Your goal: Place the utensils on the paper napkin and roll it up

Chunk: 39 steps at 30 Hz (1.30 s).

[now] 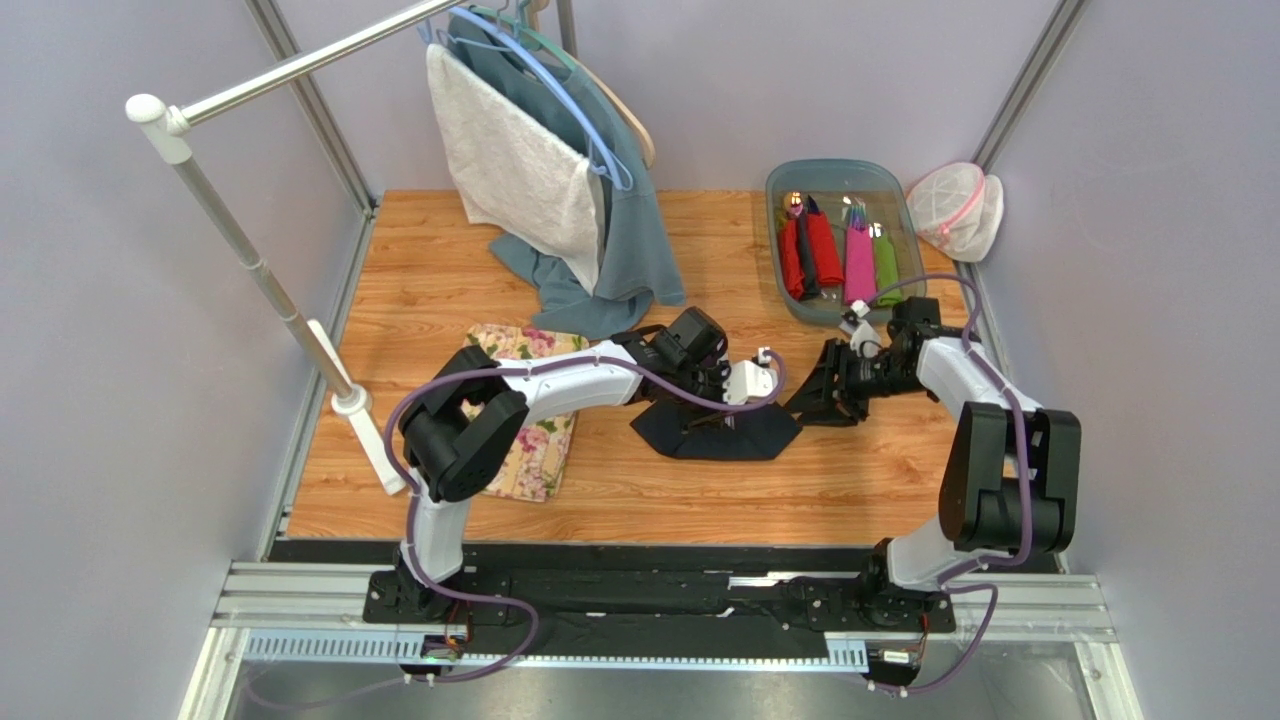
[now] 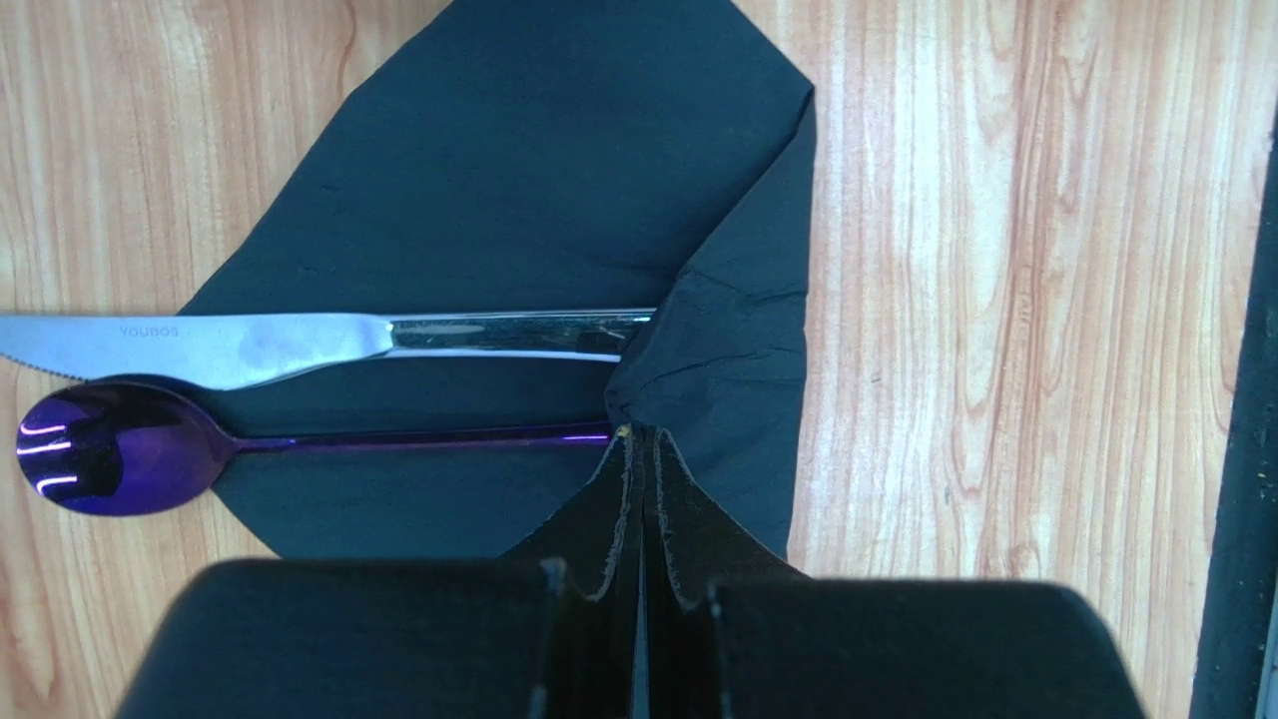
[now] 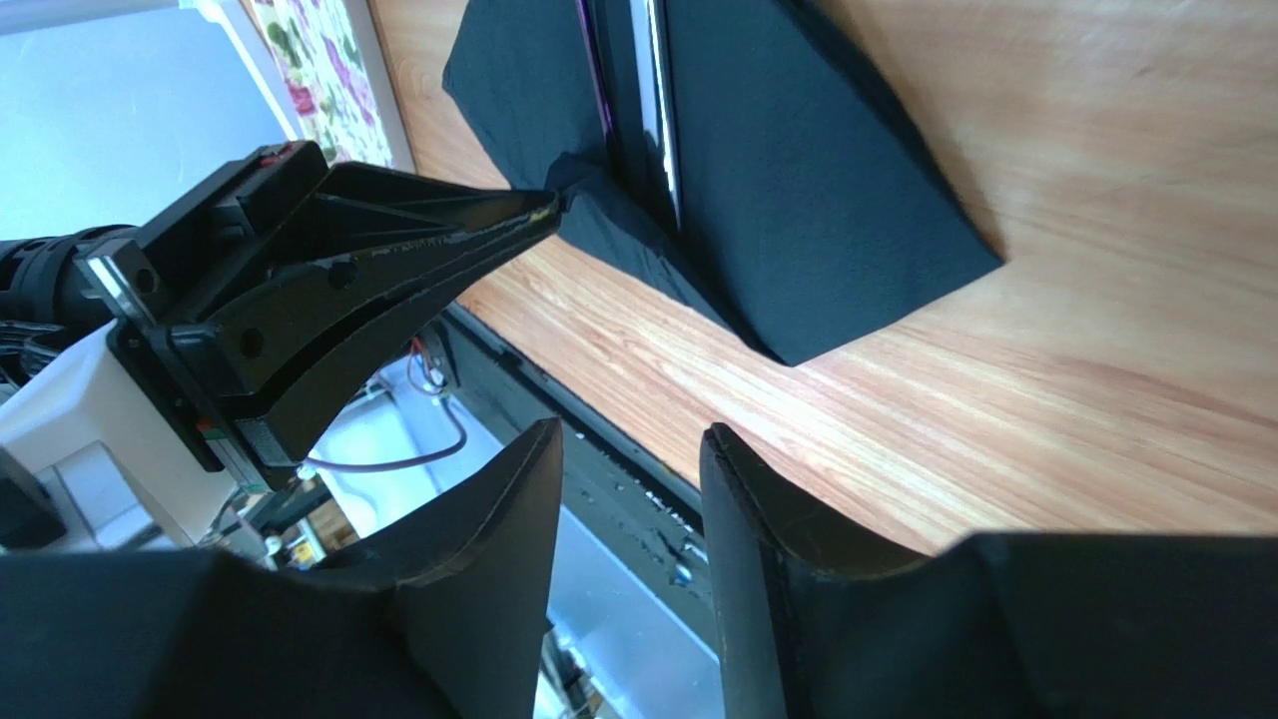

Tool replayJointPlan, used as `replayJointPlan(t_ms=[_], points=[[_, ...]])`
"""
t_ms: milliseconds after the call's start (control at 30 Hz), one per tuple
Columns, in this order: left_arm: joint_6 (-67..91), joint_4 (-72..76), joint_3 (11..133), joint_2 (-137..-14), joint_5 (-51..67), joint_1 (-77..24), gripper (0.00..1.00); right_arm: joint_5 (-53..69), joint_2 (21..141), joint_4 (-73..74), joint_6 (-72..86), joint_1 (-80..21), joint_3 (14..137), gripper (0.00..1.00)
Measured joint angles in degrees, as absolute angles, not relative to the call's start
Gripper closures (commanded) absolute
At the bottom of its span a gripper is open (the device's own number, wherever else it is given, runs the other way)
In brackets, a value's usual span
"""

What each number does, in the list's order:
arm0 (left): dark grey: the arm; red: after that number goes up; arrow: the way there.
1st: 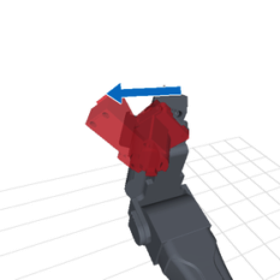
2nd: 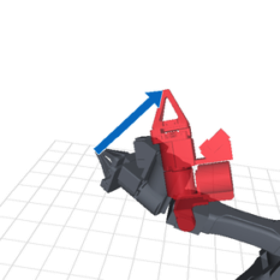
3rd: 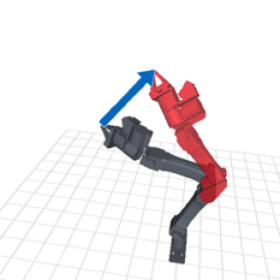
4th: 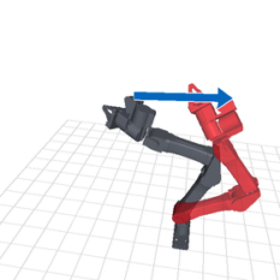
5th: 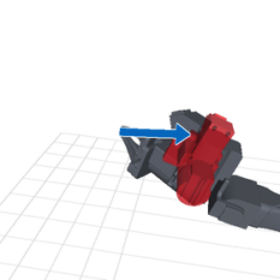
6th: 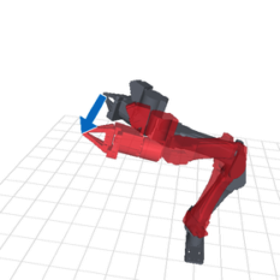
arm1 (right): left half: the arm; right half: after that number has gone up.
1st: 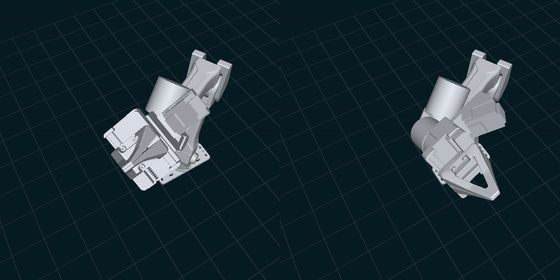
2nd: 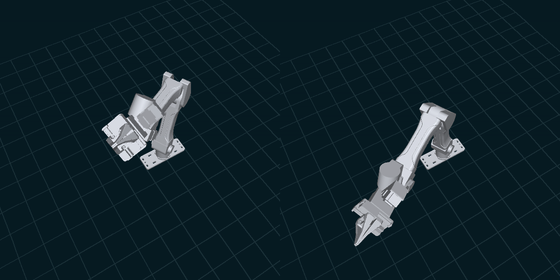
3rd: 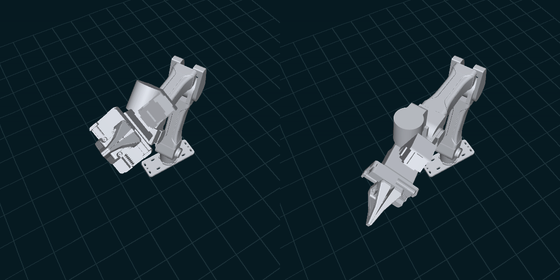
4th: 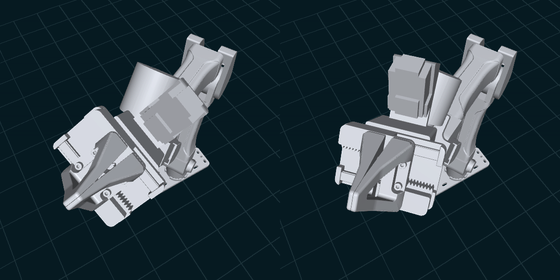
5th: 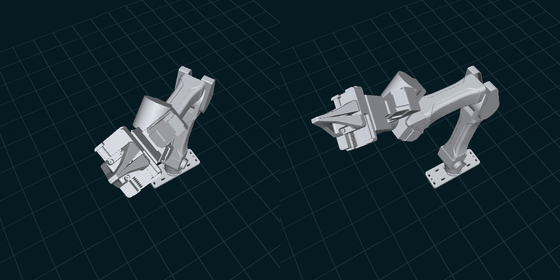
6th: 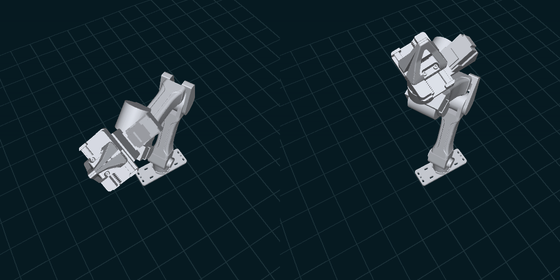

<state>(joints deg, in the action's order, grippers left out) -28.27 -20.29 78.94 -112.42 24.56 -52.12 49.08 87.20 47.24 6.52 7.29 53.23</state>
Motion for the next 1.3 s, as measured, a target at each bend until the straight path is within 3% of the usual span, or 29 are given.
replayJointPlan(t_ms=[133,400,633,967,1300], points=[[-27.03,-20.03,79.44,-112.88,23.27,-52.07,0.85,49.69,87.88,46.63,8.1,4.84,52.53,0.65],[-23.79,-19.94,79.64,-113.03,21.63,-51.09,0.76,49.6,87.83,42.02,11.62,-1.02,50.28,0.82],[-18.87,-19.92,79.61,-113.06,21.28,-49.82,0.68,47.33,87.18,36.69,16.16,-7.88,46.33,0.87],[-8.67,-19.25,77.12,-110.63,21.98,-48.86,0.69,42.17,92.38,29.87,20.23,-10.9,46.35,0.92],[-1.5,-18.7,72.47,-102.19,26.59,-47.94,0.81,38.06,94.98,27.92,20.75,-11.9,46.46,0.94]])
